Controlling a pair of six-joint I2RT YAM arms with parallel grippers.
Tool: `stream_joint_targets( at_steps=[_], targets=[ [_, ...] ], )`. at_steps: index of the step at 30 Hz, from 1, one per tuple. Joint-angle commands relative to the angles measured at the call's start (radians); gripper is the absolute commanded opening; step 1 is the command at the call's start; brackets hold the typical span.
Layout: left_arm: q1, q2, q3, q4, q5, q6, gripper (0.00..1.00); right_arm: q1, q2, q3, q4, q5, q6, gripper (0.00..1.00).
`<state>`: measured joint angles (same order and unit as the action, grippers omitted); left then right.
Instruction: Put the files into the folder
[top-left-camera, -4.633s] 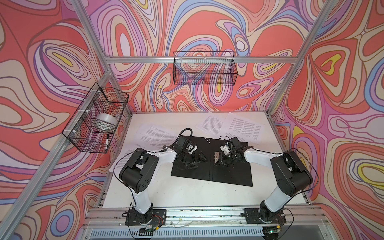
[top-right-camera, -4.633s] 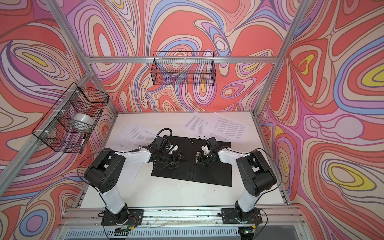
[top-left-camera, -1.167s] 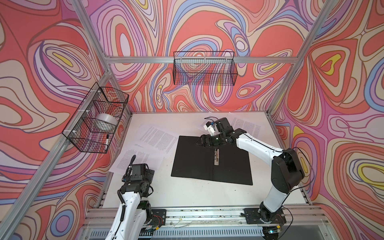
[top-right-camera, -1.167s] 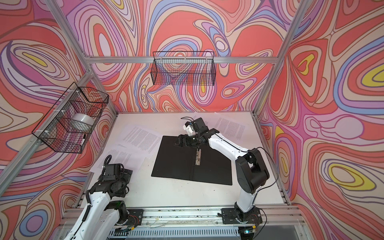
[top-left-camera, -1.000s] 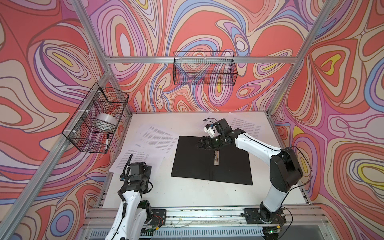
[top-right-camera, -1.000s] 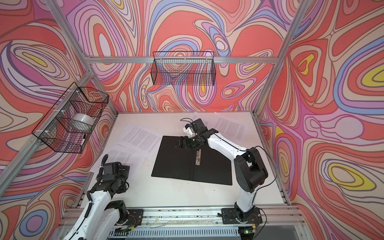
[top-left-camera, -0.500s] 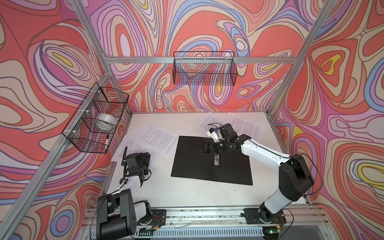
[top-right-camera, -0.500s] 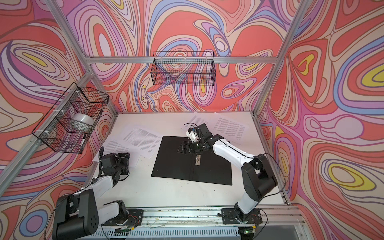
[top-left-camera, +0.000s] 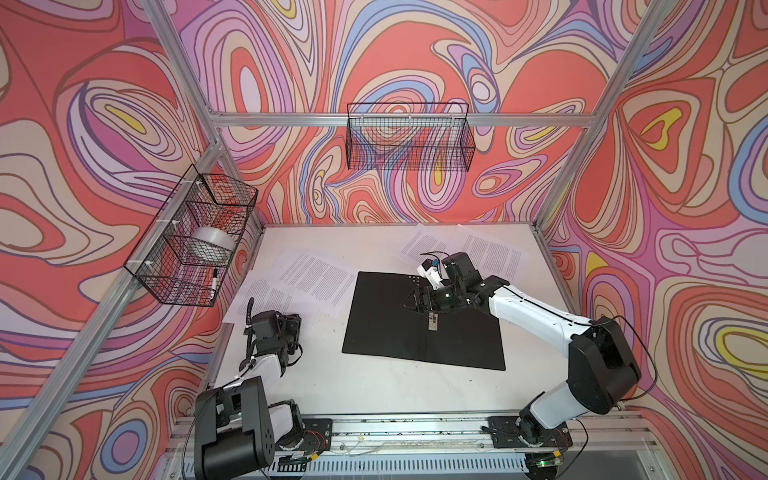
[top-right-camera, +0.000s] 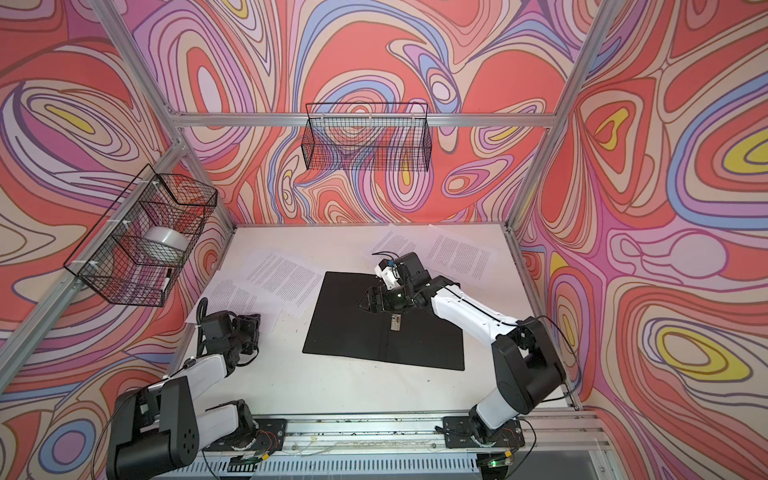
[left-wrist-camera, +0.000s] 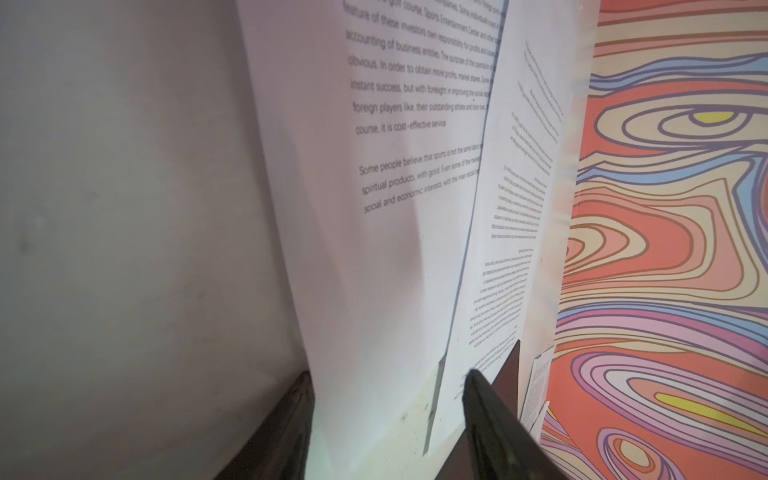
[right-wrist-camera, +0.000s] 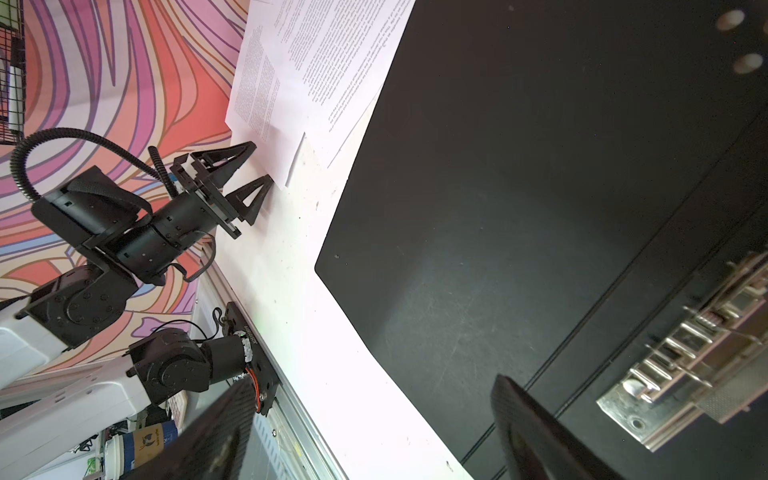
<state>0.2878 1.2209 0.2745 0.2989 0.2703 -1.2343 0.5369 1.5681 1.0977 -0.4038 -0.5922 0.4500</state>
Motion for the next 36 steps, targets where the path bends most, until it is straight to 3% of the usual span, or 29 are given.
stream_joint_targets(
  at_steps=[1, 10, 15, 17, 23, 31, 36],
  targets=[
    [0.007, 0.038, 0.064, -0.145, 0.054, -0.015, 0.54, -0.003, 0.018, -0.002, 0.022, -0.005, -0.005, 0.93],
    [-0.002, -0.043, 0.126, -0.454, 0.085, -0.003, 0.62, -0.002, 0.023, -0.022, 0.022, -0.008, -0.019, 0.95],
    [-0.002, -0.027, 0.083, -0.37, 0.097, -0.048, 0.66, -0.003, 0.05, -0.016, 0.034, -0.026, -0.012, 0.95],
    [-0.003, 0.017, 0.05, -0.264, 0.118, -0.084, 0.67, -0.003, 0.051, -0.01, 0.036, -0.026, -0.011, 0.94],
    [-0.016, 0.162, 0.052, -0.165, 0.134, -0.108, 0.67, -0.002, 0.042, -0.01, 0.033, -0.014, -0.002, 0.94],
    [-0.017, 0.352, -0.037, 0.345, 0.156, -0.177, 0.69, -0.003, 0.046, -0.009, 0.038, -0.021, 0.013, 0.94],
    [-0.018, 0.596, -0.065, 0.844, 0.164, -0.261, 0.63, -0.002, 0.05, -0.013, 0.051, -0.023, 0.029, 0.93]
  ],
)
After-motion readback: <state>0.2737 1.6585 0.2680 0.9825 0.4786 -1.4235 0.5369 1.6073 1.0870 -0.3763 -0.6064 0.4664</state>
